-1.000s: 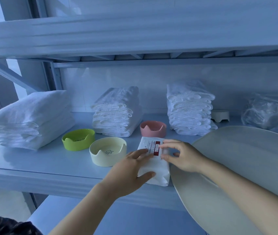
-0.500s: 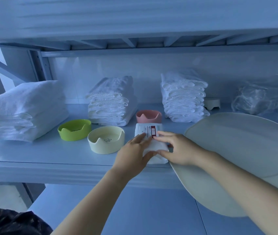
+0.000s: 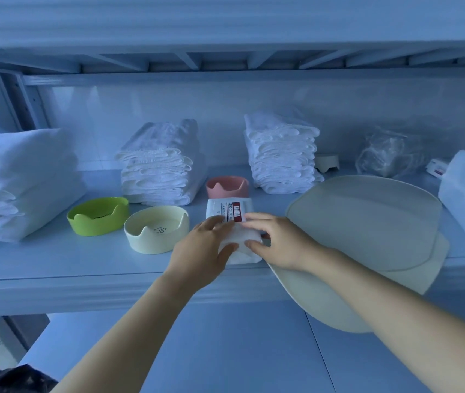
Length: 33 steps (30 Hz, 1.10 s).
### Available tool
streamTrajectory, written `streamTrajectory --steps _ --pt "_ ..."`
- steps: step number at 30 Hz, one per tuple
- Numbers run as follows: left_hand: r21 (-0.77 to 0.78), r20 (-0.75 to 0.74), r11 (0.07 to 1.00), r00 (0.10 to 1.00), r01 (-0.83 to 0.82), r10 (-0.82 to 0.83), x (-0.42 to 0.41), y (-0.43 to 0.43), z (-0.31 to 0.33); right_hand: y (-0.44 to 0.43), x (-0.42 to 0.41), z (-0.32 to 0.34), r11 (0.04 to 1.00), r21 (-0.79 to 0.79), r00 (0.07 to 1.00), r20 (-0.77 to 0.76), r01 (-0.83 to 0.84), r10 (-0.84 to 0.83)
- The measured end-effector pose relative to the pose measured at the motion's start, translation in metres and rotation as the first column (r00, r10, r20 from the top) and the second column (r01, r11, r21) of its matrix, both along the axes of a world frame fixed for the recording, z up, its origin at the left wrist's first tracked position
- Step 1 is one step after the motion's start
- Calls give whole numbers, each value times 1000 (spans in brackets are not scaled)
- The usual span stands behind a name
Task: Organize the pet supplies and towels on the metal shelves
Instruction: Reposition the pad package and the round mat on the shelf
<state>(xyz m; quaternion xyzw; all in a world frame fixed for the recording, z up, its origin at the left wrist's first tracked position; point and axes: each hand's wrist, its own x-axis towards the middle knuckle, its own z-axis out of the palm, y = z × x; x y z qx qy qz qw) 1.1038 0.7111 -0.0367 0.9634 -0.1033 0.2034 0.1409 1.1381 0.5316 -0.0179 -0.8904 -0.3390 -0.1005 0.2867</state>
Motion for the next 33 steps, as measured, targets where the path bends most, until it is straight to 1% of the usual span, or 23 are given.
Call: streamTrajectory --steps 4,9,13,15,21,24,33 --pt "-16 82 1000 996 22 -21 -7 -7 7 -17 0 2 998 52 999 31 27 -29" --pt "-28 151 996 985 90 -85 -14 -36 18 -53 -5 6 996 49 995 69 73 -76" --pt "-33 164 988 976 152 -145 -7 -74 25 -93 -7 10 990 55 988 76 132 -136" --pt "-32 177 981 967 193 -185 -3 -100 29 -117 -9 13 986 51 983 85 157 -161" --pt "-49 153 957 949 287 -277 6 -191 33 -206 -16 21 972 43 970 74 230 -232" --pt "-81 141 941 938 330 -317 11 -240 35 -258 -19 24 959 60 958 63 276 -280" --pt "-140 199 889 892 436 -406 25 -385 56 -391 -26 47 916 127 906 149 379 -396"
